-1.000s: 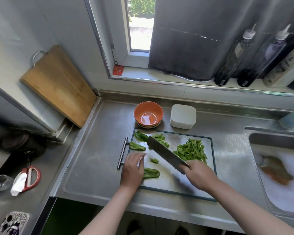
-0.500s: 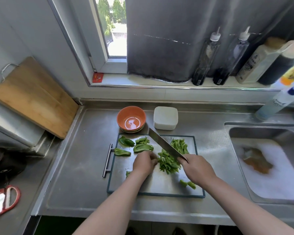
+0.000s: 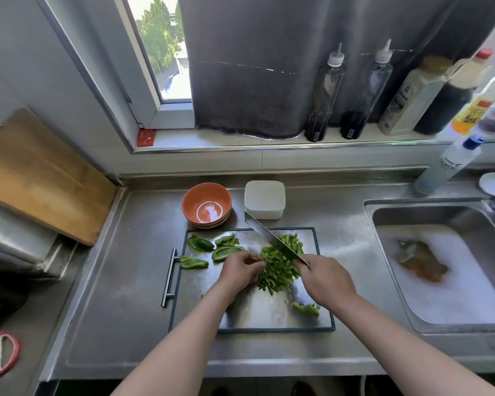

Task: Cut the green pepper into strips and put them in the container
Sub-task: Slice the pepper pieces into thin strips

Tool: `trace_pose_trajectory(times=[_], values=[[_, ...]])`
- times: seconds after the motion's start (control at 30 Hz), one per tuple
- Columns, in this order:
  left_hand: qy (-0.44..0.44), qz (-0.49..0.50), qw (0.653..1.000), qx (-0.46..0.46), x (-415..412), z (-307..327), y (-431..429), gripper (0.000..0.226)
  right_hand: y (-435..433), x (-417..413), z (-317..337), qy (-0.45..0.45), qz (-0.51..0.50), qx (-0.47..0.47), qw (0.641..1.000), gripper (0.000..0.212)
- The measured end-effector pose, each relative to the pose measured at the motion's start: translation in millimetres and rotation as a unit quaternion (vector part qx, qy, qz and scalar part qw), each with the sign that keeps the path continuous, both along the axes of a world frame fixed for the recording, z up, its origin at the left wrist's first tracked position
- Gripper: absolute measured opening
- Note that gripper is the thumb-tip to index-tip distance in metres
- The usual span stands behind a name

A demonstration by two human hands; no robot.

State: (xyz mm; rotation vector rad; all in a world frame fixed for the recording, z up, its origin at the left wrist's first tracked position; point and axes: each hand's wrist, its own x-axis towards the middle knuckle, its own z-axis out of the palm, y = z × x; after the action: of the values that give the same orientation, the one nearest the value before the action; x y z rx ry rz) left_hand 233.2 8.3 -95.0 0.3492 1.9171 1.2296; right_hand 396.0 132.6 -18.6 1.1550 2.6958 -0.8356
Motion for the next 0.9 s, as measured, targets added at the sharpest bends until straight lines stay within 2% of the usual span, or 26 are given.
trace_pose_trajectory(times=[0.17, 0.3, 0.33, 0.4, 0.47, 0.53, 0.57, 0.6, 0.67, 0.73, 0.8, 0.9], values=[[0.007, -0.042, 0.999, -0.03, 1, 1, 14, 0.021, 3, 1, -5, 0.005, 0.01, 0.008, 1.0, 0.036], [0.02, -0.084, 0.994, -0.067, -3, 6, 14, 0.076, 5, 3, -7, 0.0, 0.026, 0.024, 0.999, 0.032], [0.028, -0.082, 0.994, -0.069, -6, 8, 12, 0.079, 5, 3, -7, -0.005, 0.04, 0.041, 0.998, 0.029], [0.067, -0.042, 0.993, -0.084, -14, 15, 5, 0.063, 6, 4, -3, -0.016, 0.079, 0.083, 0.993, 0.023], [0.083, 0.077, 0.989, -0.092, -24, 26, -4, 0.043, 7, 5, 2, -0.038, 0.121, 0.129, 0.983, 0.02], [0.095, 0.24, 0.963, -0.08, -36, 39, -14, 0.036, 6, 5, 6, -0.051, 0.154, 0.169, 0.972, 0.019], [0.132, 0.285, 0.946, -0.079, -41, 46, -18, 0.034, 6, 5, 7, -0.052, 0.165, 0.183, 0.968, 0.02], [0.169, 0.281, 0.942, -0.073, -45, 53, -19, 0.033, 6, 5, 6, -0.05, 0.175, 0.194, 0.964, 0.02], [0.195, 0.149, 0.969, -0.028, -47, 66, -12, 0.027, 7, 4, 4, -0.044, 0.197, 0.213, 0.956, 0.021], [0.179, -0.052, 0.982, -0.016, -41, 73, 1, 0.017, 6, 3, 1, -0.045, 0.221, 0.22, 0.949, 0.024], [0.189, -0.218, 0.955, -0.067, -31, 70, 16, 0.017, 4, 1, 1, -0.056, 0.242, 0.229, 0.941, 0.025], [0.232, -0.33, 0.906, -0.13, -20, 58, 35, 0.022, 1, -1, 0, -0.054, 0.253, 0.236, 0.937, 0.022]])
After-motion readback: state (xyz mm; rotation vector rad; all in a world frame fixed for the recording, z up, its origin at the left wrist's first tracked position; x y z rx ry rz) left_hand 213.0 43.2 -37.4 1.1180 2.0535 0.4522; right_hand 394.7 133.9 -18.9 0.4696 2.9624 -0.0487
